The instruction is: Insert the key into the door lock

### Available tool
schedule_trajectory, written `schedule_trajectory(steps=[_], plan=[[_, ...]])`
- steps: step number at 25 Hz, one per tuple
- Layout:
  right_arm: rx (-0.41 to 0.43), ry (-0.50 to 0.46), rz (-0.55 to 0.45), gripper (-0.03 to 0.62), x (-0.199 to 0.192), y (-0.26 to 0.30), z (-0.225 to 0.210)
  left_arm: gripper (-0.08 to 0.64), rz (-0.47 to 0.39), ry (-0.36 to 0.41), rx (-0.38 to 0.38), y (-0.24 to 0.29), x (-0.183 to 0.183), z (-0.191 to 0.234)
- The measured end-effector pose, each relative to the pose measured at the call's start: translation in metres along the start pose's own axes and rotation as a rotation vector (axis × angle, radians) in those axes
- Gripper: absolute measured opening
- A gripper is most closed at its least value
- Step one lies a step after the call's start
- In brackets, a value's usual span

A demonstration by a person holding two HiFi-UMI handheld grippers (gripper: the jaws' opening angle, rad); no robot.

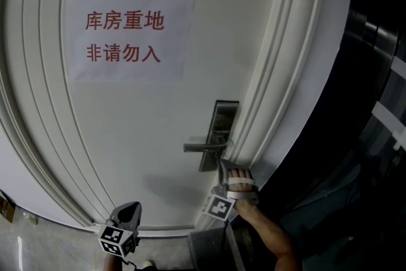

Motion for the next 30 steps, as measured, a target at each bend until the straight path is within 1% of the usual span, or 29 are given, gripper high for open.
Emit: schedule_trajectory(steps=[6,22,30], plan=[[0.013,0.008,0.004,0.011,0.000,0.003,0.000,0.003,0.000,-0.002,0.005,-0.001,-0.001,0.003],[0.016,-0.034,0.011,0.009,0.003,0.003,0.000,0.003,0.001,-0.009,0.001,0.001,-0.002,0.005],[0.014,-0.031,0.020,0.010,0.006,0.011,0.001,0.003,-0.004,-0.010,0.002,0.002,-0.002,0.006]])
Point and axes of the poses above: the fingertips, and each gripper's own axes: y forward along the fingers, z to its left, x out of its top, the point moved 6 cm from there along -y, backward along the fingers, and after that the axes turned 13 degrees about -z, right-handed, at the moved point
